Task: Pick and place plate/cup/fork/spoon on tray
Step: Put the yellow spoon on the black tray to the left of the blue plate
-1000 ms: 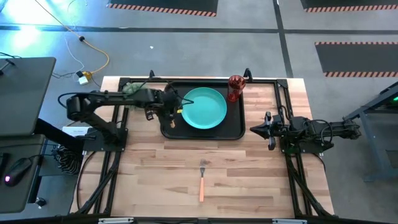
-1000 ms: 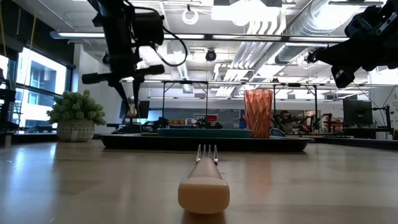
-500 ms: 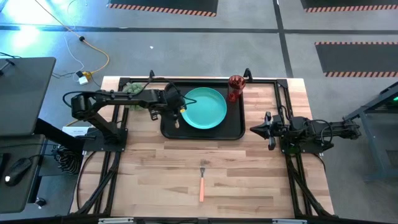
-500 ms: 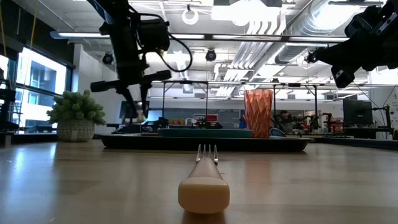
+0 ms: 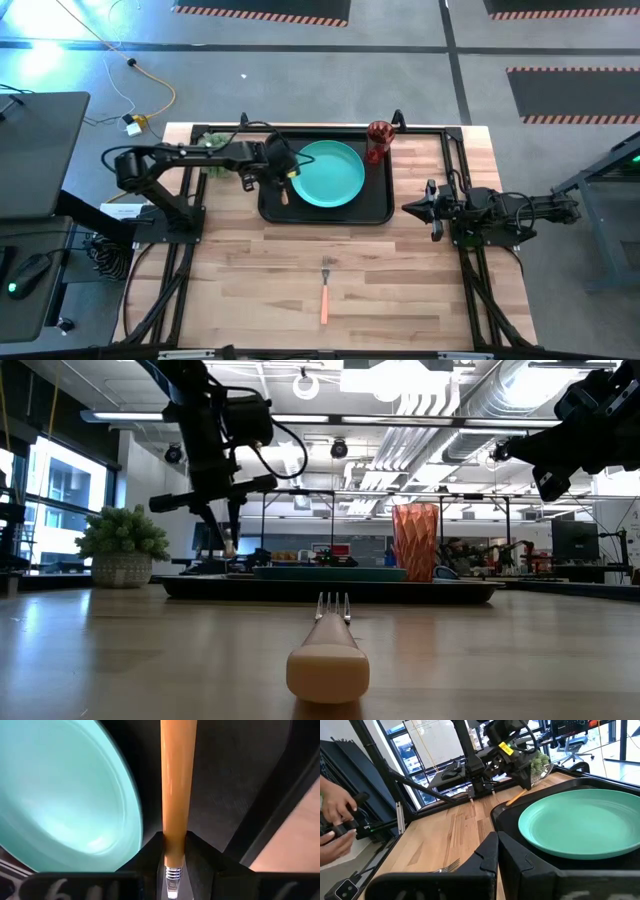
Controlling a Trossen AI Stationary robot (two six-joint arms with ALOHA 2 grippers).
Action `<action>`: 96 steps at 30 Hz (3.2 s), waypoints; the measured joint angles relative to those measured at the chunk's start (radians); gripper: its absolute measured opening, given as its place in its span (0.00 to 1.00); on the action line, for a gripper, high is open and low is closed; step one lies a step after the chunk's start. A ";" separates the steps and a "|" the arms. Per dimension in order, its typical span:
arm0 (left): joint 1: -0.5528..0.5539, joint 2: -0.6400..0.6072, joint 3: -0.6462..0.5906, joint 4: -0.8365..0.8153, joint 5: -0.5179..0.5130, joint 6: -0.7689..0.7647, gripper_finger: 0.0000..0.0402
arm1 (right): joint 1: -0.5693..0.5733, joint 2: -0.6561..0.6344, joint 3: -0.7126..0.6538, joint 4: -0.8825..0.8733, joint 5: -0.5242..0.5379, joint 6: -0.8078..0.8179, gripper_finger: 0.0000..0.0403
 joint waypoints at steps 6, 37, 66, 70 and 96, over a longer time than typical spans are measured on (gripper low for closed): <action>0.023 -0.002 0.000 -0.005 0.003 0.017 0.13 | 0.000 0.000 0.000 0.000 0.000 0.000 0.00; 0.063 0.078 0.000 -0.055 0.015 0.190 0.14 | 0.000 0.000 0.000 0.000 0.000 0.000 0.00; 0.098 0.174 -0.003 -0.011 0.094 0.329 0.14 | 0.000 0.000 0.000 0.000 0.000 0.000 0.00; 0.099 0.174 -0.003 -0.013 0.095 0.330 0.14 | 0.000 0.000 0.000 0.000 0.000 0.000 0.00; 0.096 0.174 -0.003 -0.016 0.105 0.275 0.27 | 0.000 0.000 0.000 0.000 0.000 0.000 0.00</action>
